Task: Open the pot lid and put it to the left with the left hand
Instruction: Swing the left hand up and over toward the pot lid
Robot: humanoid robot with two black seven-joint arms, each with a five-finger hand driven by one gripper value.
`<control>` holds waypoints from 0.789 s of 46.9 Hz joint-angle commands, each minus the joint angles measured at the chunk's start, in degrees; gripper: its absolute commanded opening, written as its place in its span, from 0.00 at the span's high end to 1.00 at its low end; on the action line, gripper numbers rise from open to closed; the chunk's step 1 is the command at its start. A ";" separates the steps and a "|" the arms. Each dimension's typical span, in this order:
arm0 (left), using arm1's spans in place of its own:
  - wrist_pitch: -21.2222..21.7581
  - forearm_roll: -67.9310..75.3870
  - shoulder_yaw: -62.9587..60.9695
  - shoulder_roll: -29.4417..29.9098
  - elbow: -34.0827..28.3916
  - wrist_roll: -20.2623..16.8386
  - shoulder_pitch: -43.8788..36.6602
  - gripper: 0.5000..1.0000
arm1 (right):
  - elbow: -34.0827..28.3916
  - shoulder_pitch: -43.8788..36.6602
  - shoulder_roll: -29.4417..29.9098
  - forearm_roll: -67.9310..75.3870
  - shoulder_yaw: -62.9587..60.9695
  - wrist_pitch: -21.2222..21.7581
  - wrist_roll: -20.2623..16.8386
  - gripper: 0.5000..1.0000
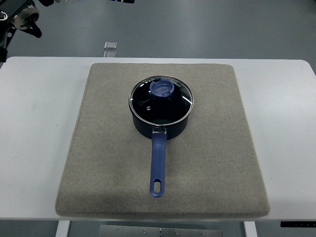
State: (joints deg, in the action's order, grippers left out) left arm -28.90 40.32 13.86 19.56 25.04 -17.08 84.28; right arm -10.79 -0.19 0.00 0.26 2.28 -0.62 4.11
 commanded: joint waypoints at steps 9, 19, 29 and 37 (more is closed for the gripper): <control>-0.45 19.00 -6.74 1.45 9.15 -11.04 5.89 0.05 | -0.02 0.01 0.00 0.00 0.00 0.01 0.02 0.17; -3.00 25.07 -15.26 1.80 14.15 -15.17 10.90 0.05 | 0.07 0.01 0.00 0.00 0.00 0.01 0.02 0.17; -6.10 25.60 -17.11 2.33 18.73 -17.92 15.47 0.05 | -0.02 0.01 0.00 0.00 0.00 0.01 0.02 0.17; -6.10 33.76 -17.03 2.33 19.43 -17.92 15.74 0.06 | -0.02 0.01 0.00 0.00 0.00 0.01 0.02 0.17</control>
State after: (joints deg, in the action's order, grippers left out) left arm -35.01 69.44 -3.33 21.89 44.45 -35.02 99.96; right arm -10.79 -0.23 0.00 0.26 2.29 -0.61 4.12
